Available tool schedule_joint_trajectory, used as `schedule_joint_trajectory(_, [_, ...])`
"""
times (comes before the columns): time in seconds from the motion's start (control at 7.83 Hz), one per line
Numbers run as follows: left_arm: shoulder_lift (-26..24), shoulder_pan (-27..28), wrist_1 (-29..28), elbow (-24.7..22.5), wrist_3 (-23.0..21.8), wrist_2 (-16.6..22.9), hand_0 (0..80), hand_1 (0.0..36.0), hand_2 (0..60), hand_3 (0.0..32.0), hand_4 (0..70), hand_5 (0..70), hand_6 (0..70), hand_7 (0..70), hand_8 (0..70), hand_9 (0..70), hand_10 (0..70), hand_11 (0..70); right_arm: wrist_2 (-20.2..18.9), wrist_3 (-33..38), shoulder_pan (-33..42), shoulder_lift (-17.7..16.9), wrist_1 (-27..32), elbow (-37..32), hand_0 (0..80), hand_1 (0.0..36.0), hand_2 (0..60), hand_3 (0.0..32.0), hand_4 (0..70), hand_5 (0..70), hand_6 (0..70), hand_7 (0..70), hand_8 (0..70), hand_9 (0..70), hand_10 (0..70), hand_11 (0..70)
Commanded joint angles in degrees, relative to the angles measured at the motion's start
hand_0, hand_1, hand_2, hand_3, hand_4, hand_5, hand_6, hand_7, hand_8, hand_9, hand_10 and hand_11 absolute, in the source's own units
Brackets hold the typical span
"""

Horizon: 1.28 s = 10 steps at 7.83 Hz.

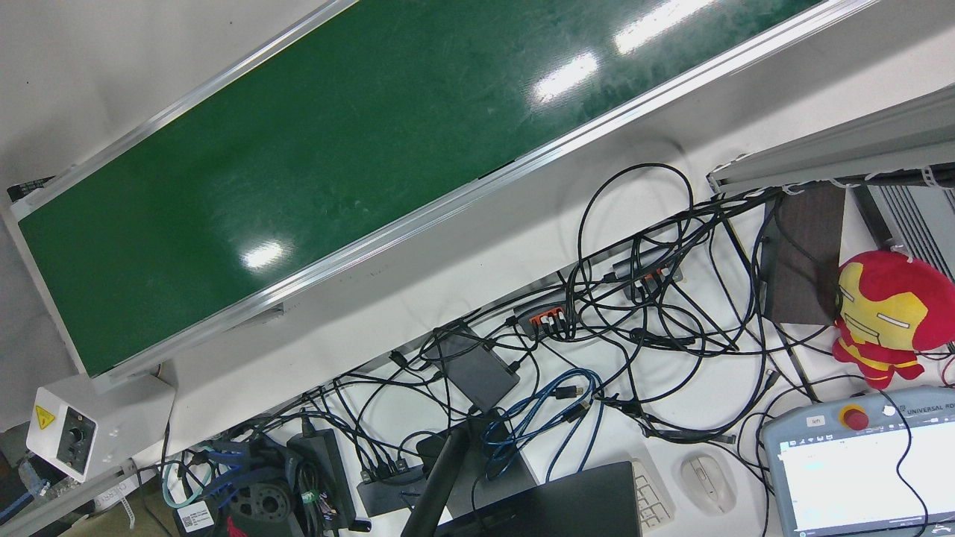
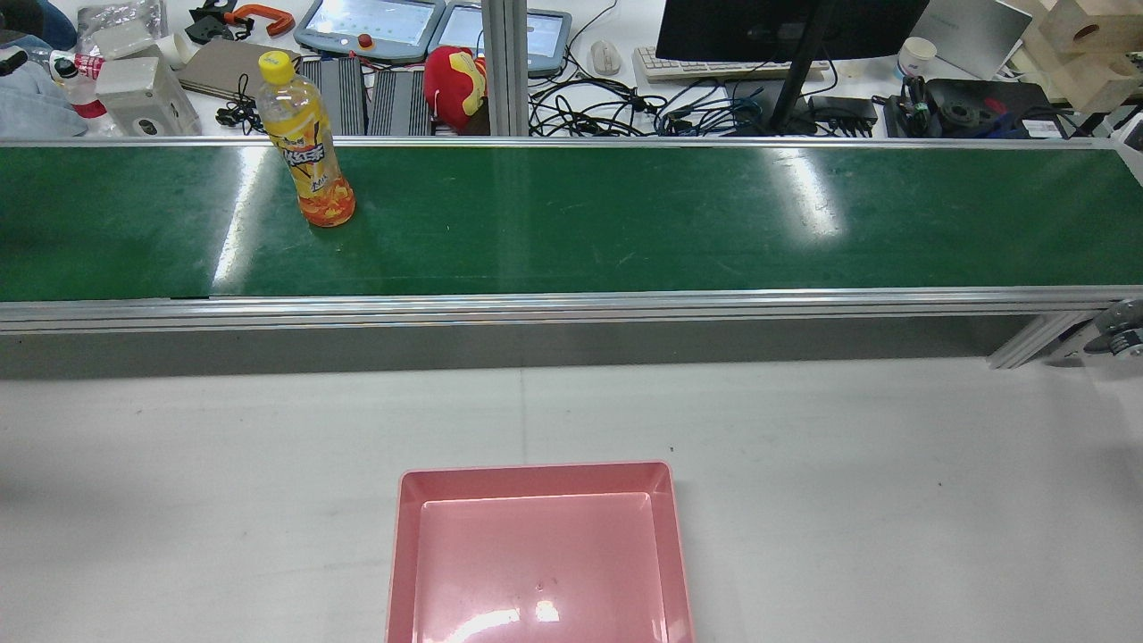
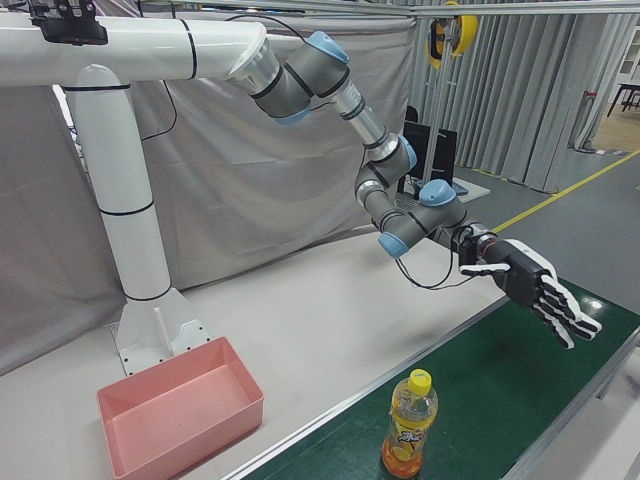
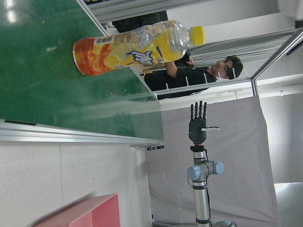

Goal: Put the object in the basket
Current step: 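Reach the left hand toward the orange juice bottle on the belt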

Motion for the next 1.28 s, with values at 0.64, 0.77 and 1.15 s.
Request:
schedule_joint_trajectory(0.64, [-8.5,14.2,4.0,0.2,2.0,-10.8,59.0,13.0,0.0,0.4,4.8,18.3,0.0,1.7,0.0,0.0,5.8,10.8,0.0,0.0,0.0,0.0,0.1,0.1,0.0,0.0,0.0,0.0,0.0,0.0,0.0,0.0,0.0,0.0,0.0,0.0])
schedule_joint_trajectory(0.77, [-9.8,14.2,4.6,0.5,3.2,-11.5,62.8,14.5,0.0,0.6,4.4,19.4,0.0,2.1,0.0,0.0,5.8,11.1,0.0,0.0,0.0,0.0,0.0,0.1,0.0,0.0,0.0,0.0,0.0,0.0,0.0,0.0,0.0,0.0,0.0,0.0])
schedule_joint_trajectory(1.15, [-11.0,16.8,5.9,1.0,6.0,-17.1,59.7,13.6,0.0,0.0,4.2,21.1,0.0,2.1,0.0,0.0,5.1,9.9,0.0,0.0,0.0,0.0,0.0,0.1,0.0,0.0,0.0,0.0,0.0,0.0,0.0,0.0,0.0,0.0,0.0,0.0])
